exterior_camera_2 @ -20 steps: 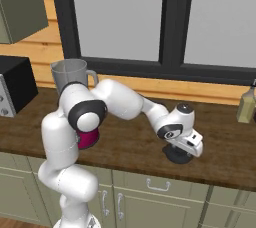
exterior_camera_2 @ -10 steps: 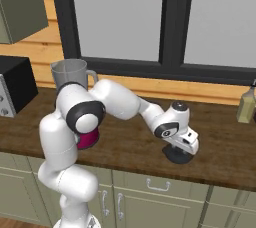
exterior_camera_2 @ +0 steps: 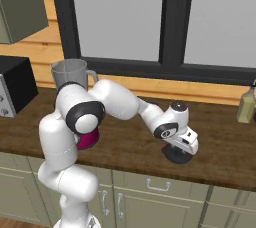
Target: Close the lid blender by securely placing the lid on top.
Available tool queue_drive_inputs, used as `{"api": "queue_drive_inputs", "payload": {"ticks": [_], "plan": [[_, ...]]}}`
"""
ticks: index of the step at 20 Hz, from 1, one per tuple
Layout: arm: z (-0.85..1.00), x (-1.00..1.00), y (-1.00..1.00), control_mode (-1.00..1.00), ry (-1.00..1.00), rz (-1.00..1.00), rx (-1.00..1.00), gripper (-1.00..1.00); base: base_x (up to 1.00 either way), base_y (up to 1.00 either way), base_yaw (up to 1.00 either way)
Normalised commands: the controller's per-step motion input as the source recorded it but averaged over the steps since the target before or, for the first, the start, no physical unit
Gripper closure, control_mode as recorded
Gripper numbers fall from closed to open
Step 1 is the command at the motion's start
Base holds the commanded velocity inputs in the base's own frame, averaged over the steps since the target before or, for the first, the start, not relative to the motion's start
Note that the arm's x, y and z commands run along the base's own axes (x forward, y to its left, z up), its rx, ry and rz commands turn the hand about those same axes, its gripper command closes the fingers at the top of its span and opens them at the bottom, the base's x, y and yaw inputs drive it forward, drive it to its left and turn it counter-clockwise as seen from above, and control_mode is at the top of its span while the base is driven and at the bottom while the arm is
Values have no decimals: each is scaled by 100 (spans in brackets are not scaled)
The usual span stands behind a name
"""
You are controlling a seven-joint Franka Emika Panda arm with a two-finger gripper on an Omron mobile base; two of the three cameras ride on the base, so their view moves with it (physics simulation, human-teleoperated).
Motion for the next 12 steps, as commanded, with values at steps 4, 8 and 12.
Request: {"api": "queue_drive_inputs", "payload": {"ticks": [4, 8, 12], "plan": [[-2, 0, 0, -100, -2, 0, 2, 100, 0, 0, 0], [-3, -16, 0, -100, -7, 0, 4, 100, 0, 0, 0], [44, -28, 0, -100, -4, 0, 10, 100, 0, 0, 0]]}}
